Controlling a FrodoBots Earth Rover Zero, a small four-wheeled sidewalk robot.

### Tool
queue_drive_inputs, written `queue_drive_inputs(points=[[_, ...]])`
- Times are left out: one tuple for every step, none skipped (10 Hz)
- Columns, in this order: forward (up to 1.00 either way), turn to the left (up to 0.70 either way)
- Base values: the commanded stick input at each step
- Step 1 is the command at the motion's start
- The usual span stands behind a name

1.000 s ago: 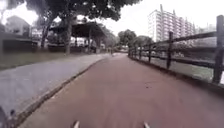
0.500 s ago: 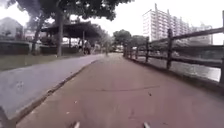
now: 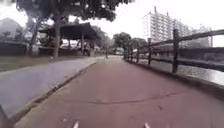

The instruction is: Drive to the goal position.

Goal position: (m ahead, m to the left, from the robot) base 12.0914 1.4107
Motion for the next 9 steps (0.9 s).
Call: queue_drive_inputs(points=[[0.7, 0.0], [0.7, 0.0], [0.7, 0.0], [0.7, 0.0], [0.7, 0.0], [0.7, 0.0], [0.7, 0.0], [0.7, 0.0], [0.7, 0.0]])
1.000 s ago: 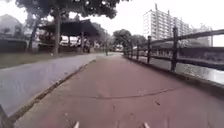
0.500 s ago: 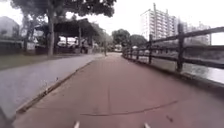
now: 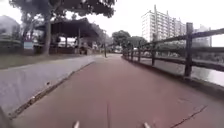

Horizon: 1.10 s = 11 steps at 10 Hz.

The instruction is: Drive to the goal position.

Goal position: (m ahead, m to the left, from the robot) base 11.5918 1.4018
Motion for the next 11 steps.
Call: queue_drive_inputs(points=[[0.7, 0.0], [0.7, 0.0], [0.7, 0.0], [0.7, 0.0], [0.7, 0.0], [0.7, 0.0], [0.7, 0.0], [0.7, 0.0], [0.7, 0.0], [0.7, 0.0], [0.7, 0.0]])
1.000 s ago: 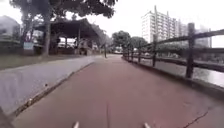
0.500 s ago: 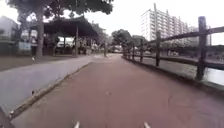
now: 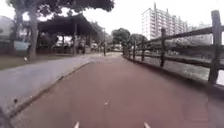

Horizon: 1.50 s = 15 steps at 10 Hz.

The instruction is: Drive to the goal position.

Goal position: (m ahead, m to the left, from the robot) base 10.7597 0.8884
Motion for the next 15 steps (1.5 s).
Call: queue_drive_inputs(points=[[0.7, 0.0], [0.7, 0.0], [0.7, 0.0], [0.7, 0.0], [0.7, 0.0], [0.7, 0.0], [0.7, 0.0], [0.7, 0.0], [0.7, 0.0], [0.7, 0.0], [0.7, 0.0], [0.7, 0.0], [0.7, 0.0], [0.7, 0.0], [0.7, 0.0]])
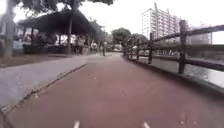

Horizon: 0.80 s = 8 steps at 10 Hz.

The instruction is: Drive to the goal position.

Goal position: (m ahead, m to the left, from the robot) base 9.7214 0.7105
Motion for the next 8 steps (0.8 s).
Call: queue_drive_inputs(points=[[0.7, 0.0], [0.7, 0.0], [0.7, 0.0], [0.7, 0.0], [0.7, 0.0], [0.7, 0.0], [0.7, 0.0], [0.7, 0.0]])
